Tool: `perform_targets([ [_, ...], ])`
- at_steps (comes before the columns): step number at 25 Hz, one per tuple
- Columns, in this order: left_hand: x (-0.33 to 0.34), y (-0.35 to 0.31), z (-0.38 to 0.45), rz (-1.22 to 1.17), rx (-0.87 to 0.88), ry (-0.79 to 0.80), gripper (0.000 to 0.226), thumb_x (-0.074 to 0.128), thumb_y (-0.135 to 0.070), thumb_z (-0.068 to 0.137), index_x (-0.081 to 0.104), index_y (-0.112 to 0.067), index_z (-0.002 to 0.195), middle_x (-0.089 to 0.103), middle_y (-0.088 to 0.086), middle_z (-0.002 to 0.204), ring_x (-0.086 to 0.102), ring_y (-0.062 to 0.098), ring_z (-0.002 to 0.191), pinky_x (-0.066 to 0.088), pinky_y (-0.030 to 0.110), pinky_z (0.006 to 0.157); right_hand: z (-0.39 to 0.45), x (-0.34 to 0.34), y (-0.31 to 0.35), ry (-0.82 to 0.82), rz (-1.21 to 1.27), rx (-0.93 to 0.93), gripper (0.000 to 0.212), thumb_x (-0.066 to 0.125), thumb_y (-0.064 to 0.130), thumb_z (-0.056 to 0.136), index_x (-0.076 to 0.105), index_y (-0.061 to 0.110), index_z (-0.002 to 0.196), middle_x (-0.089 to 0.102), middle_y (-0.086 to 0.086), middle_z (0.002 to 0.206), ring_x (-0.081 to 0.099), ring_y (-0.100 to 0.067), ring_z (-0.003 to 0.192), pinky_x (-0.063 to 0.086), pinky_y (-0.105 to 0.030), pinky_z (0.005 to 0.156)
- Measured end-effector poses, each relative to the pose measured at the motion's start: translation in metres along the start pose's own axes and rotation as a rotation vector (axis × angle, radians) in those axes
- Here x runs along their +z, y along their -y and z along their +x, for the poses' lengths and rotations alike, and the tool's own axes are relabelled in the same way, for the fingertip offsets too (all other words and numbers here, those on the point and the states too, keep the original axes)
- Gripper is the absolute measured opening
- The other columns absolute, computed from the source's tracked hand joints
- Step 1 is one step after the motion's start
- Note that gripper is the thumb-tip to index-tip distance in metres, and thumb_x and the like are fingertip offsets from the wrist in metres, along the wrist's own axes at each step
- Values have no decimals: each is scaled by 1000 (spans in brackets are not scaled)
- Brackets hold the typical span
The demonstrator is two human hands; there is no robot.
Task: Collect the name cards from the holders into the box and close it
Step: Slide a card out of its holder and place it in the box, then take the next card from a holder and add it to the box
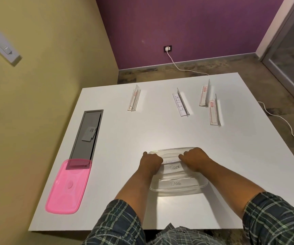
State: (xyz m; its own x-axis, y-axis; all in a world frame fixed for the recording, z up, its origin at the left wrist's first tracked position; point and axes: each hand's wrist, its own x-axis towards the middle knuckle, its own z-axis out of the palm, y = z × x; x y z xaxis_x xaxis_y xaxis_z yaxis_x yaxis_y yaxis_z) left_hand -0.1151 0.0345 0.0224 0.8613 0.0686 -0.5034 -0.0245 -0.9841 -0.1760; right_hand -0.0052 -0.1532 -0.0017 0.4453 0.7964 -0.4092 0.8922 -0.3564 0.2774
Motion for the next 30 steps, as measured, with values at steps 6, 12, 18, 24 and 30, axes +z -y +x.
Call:
perform_targets([
  [6, -3, -3, 4, 148, 63, -95, 30, 53, 6, 83, 70, -15, 97, 72, 5, 98, 68, 26, 88, 29, 41, 107, 4, -2, -4, 64, 48, -8, 26, 50, 13, 93, 58, 18, 118, 68, -5, 109, 66, -31, 99, 42, -34, 69],
  [12, -15, 0, 8, 122, 152, -56, 16, 60, -8, 83, 69, -15, 95, 71, 7, 100, 67, 28, 92, 38, 35, 89, 7, -8, -15, 13, 81, -166, 31, 61, 29, 90, 56, 16, 118, 66, -7, 108, 65, -32, 97, 41, -35, 70],
  [18, -50, 12, 31, -165, 158, -288, 28, 53, -39, 85, 67, -15, 84, 71, 5, 84, 66, 29, 80, 39, 30, 66, 12, -22, -39, -573, 125, -303, 27, 53, 44, 98, 59, 18, 101, 59, -3, 86, 56, -24, 68, 42, -35, 56],
  [24, -76, 19, 81, -694, -108, -340, 21, 53, -35, 85, 66, -18, 82, 69, -4, 80, 64, 23, 79, 46, 27, 64, 31, -38, -103, -488, 386, 255, 61, 65, 39, 88, 48, 13, 140, 59, -9, 125, 61, -32, 102, 48, -42, 81],
  [30, -88, 16, 149, -823, -97, -228, 39, 55, -39, 89, 61, -21, 123, 73, -3, 101, 63, 20, 103, 53, 35, 86, 60, -24, -148, -295, 667, 503, 92, 64, 40, 88, 9, 18, 159, 49, -9, 142, 51, -32, 123, 45, -44, 97],
])
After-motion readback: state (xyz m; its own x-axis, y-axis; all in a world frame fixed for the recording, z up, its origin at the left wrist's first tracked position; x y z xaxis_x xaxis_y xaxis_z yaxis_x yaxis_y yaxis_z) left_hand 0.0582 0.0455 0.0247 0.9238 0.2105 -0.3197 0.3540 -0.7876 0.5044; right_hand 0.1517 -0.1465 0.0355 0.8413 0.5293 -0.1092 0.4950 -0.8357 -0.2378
